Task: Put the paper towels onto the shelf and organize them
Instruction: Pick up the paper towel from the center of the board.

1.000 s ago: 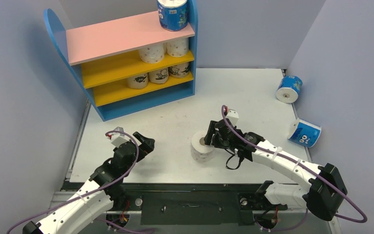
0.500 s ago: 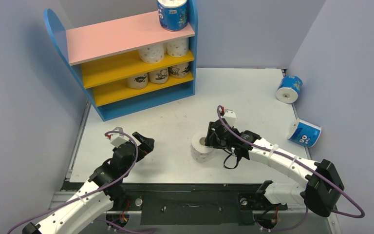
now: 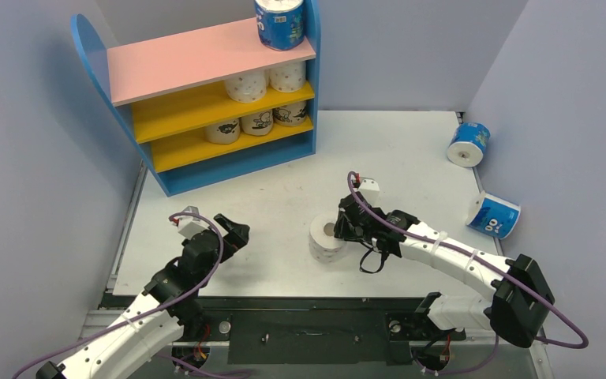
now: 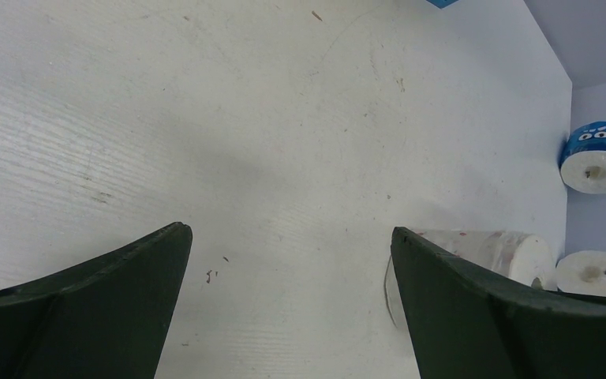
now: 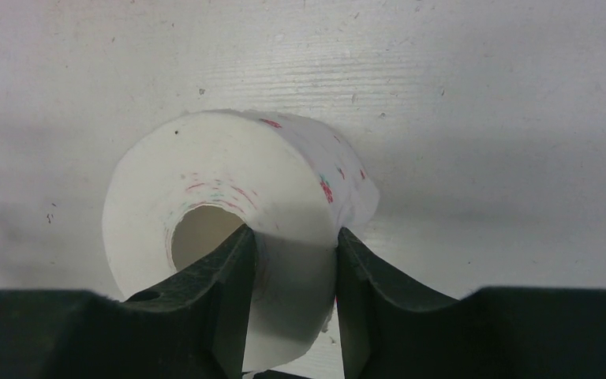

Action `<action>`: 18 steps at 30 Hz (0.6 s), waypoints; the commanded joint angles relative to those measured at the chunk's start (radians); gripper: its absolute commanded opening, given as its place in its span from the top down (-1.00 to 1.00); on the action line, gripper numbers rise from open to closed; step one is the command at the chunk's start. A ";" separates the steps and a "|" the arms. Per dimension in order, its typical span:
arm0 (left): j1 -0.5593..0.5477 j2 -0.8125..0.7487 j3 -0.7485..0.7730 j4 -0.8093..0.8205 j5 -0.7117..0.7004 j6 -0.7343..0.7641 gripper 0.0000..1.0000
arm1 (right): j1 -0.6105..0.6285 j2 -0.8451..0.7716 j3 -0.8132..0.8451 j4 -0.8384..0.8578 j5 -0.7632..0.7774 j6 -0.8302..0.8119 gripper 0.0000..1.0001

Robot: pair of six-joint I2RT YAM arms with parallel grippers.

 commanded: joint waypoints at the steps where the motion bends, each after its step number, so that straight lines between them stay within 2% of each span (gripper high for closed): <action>1: 0.004 -0.014 0.038 -0.001 -0.025 0.012 -0.96 | 0.013 -0.021 0.064 0.006 0.025 0.008 0.42; 4: 0.004 -0.021 0.041 -0.006 -0.031 0.016 -0.96 | 0.016 -0.034 0.097 -0.003 0.031 0.008 0.44; 11: 0.004 -0.026 0.056 -0.020 -0.043 0.024 -0.97 | 0.007 -0.041 0.159 -0.040 0.017 0.003 0.68; 18: 0.003 -0.037 0.111 -0.033 -0.088 0.071 -0.97 | 0.007 -0.040 0.316 -0.085 0.038 0.001 0.77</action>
